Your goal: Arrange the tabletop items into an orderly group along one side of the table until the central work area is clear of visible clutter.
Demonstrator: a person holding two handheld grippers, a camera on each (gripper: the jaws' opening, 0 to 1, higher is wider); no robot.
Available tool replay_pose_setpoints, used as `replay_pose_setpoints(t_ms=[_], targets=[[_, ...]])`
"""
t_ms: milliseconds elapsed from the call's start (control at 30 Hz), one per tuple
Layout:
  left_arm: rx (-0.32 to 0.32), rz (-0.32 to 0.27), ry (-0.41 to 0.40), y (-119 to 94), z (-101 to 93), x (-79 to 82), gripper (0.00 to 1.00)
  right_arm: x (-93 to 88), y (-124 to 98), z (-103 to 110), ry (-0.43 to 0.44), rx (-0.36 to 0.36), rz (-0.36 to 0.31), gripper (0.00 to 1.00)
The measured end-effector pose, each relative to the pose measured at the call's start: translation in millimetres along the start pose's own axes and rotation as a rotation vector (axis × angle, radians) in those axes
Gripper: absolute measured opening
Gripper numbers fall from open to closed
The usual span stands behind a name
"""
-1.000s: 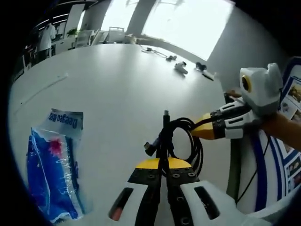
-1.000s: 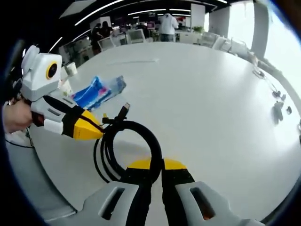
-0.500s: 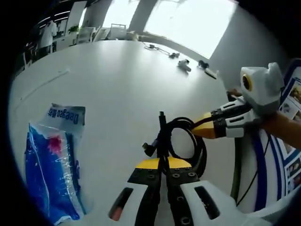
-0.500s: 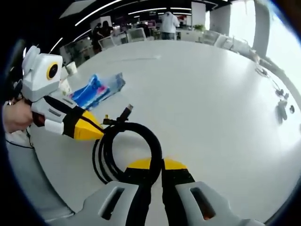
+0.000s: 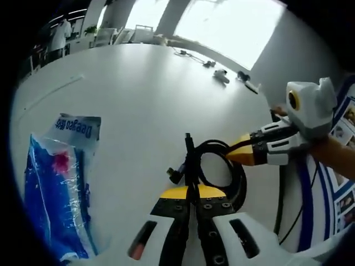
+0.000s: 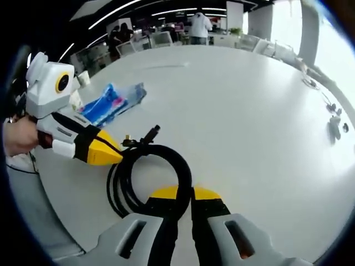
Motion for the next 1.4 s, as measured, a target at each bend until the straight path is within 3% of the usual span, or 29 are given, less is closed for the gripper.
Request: replay_pose_setpoints(t_ms=[933, 1400], targets=[[0.002, -0.007, -0.037, 5.0, -0.4, -2.4, 0.00, -1.3, 3.5, -4.7, -0.031, 0.002, 0.010, 0.04], [0.010, -0.018, 0.017, 5.3, -0.1, -2.0, 0.02, -1.0, 5.1, -4.7, -0.083, 0.007, -0.001, 0.06]])
Point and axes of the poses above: the point that each gripper's makers call its tool centre point, and the gripper's own axes: y roughly forward along the fingers, z roughly to its left, x roughly out of its top, the point moved 2 cm from there along -y, roughly backward along the fingers, and after that the axes turned 6 degrees about -z, right-handed, at the moved point
